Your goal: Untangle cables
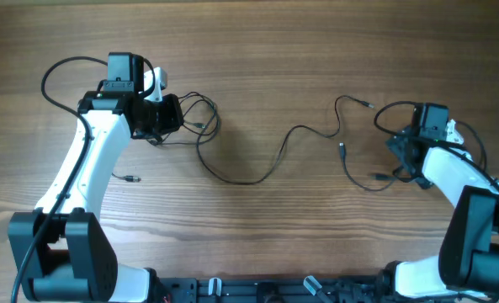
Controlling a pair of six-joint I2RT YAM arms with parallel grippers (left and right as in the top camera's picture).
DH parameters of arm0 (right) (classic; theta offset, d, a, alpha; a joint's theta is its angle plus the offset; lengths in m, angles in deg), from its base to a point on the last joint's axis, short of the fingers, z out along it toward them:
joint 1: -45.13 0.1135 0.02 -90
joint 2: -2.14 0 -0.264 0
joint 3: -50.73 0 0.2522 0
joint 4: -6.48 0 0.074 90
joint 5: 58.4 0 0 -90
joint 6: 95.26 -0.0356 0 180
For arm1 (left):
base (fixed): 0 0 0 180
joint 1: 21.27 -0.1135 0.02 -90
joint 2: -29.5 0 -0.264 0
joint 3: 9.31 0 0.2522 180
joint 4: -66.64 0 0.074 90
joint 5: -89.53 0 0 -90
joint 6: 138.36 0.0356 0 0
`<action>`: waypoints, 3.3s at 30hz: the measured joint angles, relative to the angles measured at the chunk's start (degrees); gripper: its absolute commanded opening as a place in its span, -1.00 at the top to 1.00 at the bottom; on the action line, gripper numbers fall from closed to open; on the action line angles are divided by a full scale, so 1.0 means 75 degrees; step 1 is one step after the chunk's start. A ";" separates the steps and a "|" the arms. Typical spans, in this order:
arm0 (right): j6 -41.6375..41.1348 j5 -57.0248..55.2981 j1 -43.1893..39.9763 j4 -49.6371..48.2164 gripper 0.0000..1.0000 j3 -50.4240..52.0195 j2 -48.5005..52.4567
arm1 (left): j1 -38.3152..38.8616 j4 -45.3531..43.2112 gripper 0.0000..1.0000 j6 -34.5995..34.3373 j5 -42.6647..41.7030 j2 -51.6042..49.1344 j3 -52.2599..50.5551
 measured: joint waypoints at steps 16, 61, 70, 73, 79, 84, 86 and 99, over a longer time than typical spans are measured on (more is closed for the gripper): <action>-0.0198 0.0973 -0.0140 0.3340 -0.99 -0.1105 0.0198 | 0.0000 0.0009 0.88 0.0000 0.0000 0.0000 0.0000; 0.3142 0.2658 -0.6251 0.0874 -0.99 -0.4779 0.0938 | 0.1084 -0.0784 0.92 -0.0551 -0.0061 -0.0009 -0.0003; 0.3264 0.7469 -0.2742 0.3407 -0.99 -0.4951 -0.1046 | 0.1300 -0.1821 0.92 0.1673 -0.2792 0.2375 -0.0009; 0.4893 0.8437 -0.0577 0.3491 -0.99 -0.4520 -0.1032 | 0.1300 -0.2075 0.92 0.2378 -0.3197 0.3491 0.0000; 0.7399 0.9538 0.2512 0.2926 -0.99 -0.4092 -0.0842 | 0.1300 -0.2378 0.92 0.1311 -0.2693 0.3593 0.0000; 0.5263 0.7799 0.3905 0.1279 -0.99 -0.4065 -0.0764 | 0.1300 -0.2378 0.92 0.0848 -0.2906 0.3587 0.0000; 0.4436 0.7280 0.4316 0.0871 -0.99 -0.4065 -0.0522 | 0.1300 -0.2381 0.92 0.0813 -0.3182 0.3587 0.0000; 0.2113 0.4051 0.2661 0.3375 -0.99 -0.4080 0.1443 | -0.0539 -0.2658 0.92 0.0772 -0.3824 0.4651 -0.0070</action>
